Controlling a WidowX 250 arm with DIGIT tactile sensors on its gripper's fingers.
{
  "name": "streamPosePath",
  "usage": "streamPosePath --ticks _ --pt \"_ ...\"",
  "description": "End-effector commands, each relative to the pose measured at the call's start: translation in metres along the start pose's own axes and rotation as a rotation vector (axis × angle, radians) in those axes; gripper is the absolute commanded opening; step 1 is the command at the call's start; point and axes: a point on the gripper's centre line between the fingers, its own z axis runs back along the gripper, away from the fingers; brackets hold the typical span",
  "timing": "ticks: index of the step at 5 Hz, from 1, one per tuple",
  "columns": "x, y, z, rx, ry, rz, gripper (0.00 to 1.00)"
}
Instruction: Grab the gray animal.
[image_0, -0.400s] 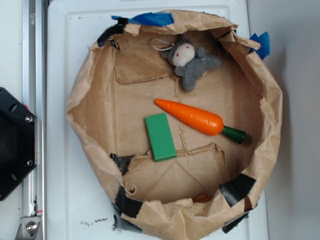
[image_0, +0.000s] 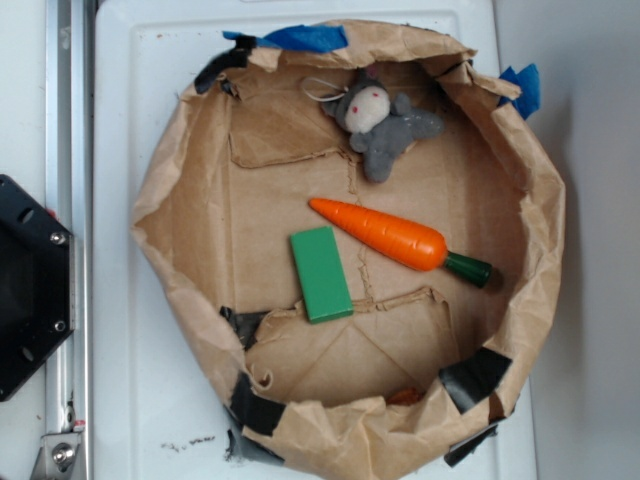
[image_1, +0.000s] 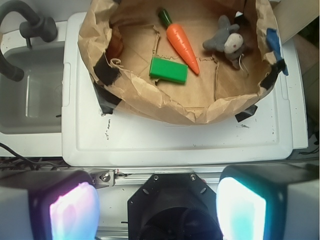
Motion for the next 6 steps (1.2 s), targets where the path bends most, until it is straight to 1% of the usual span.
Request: streamPosePath --ticks 1,2,3,6 --pt "0.06 0.005 -0.023 0.036 -0.032 0.251 1.0" --pt "0.08 0.013 -0.042 0.009 -0.05 0.45 1.0" --pt "0.094 0.025 -0.055 -0.013 -0.144 0.617 1.0" --pt "0.094 0.025 -0.055 -0.013 -0.144 0.617 1.0"
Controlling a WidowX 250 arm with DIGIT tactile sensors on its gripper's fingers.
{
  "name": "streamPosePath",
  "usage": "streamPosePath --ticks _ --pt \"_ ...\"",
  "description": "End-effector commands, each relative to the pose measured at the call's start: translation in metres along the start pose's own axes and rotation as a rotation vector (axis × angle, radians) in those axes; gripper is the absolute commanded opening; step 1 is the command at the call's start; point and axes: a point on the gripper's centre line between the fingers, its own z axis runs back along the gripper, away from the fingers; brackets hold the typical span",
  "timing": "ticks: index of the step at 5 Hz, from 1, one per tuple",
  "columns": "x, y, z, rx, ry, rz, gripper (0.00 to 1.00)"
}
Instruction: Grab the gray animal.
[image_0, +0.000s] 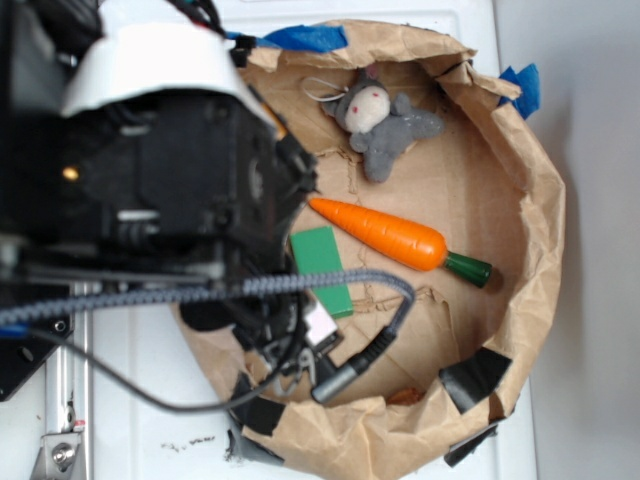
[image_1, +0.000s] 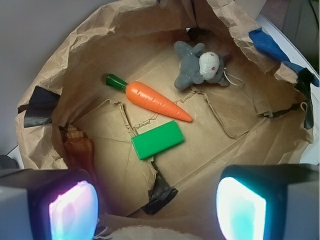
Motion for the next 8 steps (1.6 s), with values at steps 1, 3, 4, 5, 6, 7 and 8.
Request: streamPosePath --ticks 1,3,4,5,6,7,8 --pt "0.025 0.015 -0.044 0.027 -0.027 0.049 1.0" --pt "0.036 0.022 -0.082 0.096 -0.095 0.032 1.0" --pt "0.053 0.035 -0.093 0.106 -0.089 0.059 1.0" --pt "0.074 0.043 -0.11 0.14 -0.117 0.065 1.0" --pt "0.082 0.047 -0.117 0.161 -0.134 0.07 1.0" --pt "0.093 0.052 -0.119 0.163 -0.163 0.092 1.0" --pt "0.096 0.05 -0.124 0.168 -0.171 0.096 1.0"
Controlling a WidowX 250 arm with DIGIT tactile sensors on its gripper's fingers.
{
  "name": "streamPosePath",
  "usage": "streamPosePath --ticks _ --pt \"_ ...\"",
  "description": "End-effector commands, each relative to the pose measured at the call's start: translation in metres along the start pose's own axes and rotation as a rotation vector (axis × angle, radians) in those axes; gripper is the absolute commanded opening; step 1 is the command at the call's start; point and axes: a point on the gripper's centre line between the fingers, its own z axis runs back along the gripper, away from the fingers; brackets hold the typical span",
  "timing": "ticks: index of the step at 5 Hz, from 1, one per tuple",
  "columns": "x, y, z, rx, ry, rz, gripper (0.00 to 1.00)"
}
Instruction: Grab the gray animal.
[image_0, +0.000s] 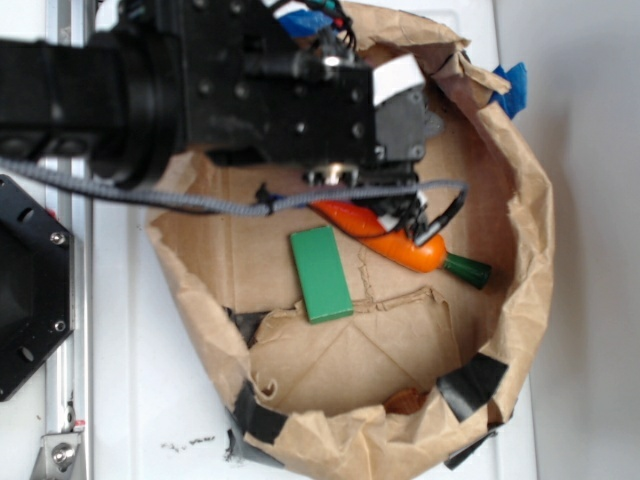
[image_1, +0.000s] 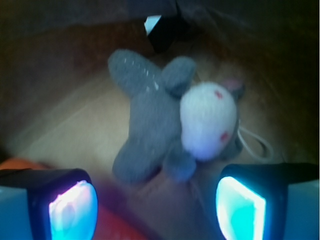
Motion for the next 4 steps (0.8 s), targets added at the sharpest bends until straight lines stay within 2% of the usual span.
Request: streamPosePath --ticks 1,3,4 --pt "0.0233 0.0025 0.0035 -0.006 -0.066 0.054 1.0" --pt "0.0313 0.0101 -0.0003 -0.012 -0.131 0.105 1.0" --pt "0.0333 0.0093 -0.0056 -0.014 -0.121 0.093 1.0"
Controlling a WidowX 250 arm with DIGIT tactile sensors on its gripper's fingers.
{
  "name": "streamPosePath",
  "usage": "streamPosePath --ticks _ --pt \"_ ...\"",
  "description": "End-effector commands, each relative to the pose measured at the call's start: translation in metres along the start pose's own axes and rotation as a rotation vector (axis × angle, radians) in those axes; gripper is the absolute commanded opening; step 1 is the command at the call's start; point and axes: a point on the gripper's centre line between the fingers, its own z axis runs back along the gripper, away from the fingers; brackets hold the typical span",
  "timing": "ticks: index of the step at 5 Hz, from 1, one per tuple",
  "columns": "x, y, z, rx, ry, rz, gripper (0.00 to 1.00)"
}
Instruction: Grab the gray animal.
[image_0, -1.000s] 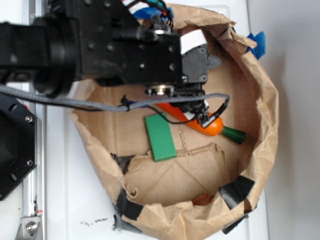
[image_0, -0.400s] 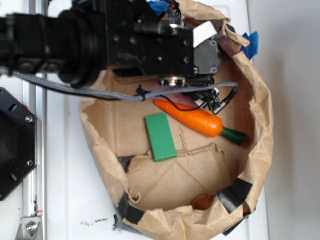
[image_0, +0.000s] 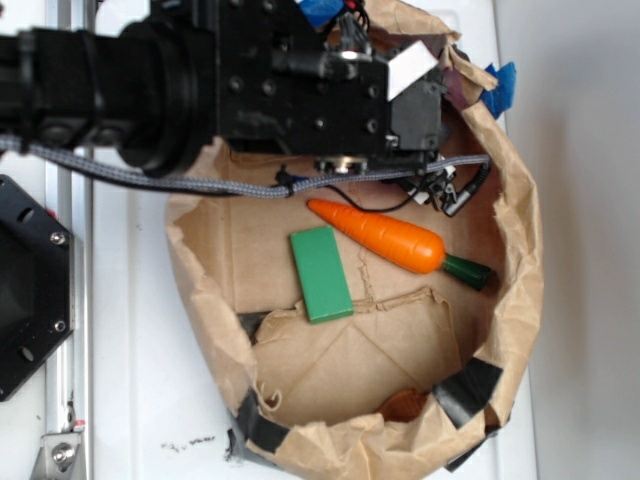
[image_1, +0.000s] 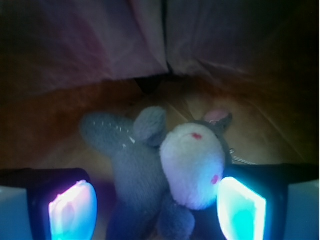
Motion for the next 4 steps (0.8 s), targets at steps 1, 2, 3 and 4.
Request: streamPosePath --ticks 1,2,3,4 --pt "0.014 0.01 -0.009 0.004 -0.01 0.018 1.0" --pt "0.014 0.01 -0.017 0.028 -0.014 0.01 1.0" --pt "0.012 0.01 -0.025 0.043 -0.004 0.0 1.0" --pt "0.009 0.008 -0.032 0.06 0.003 -0.015 1.0"
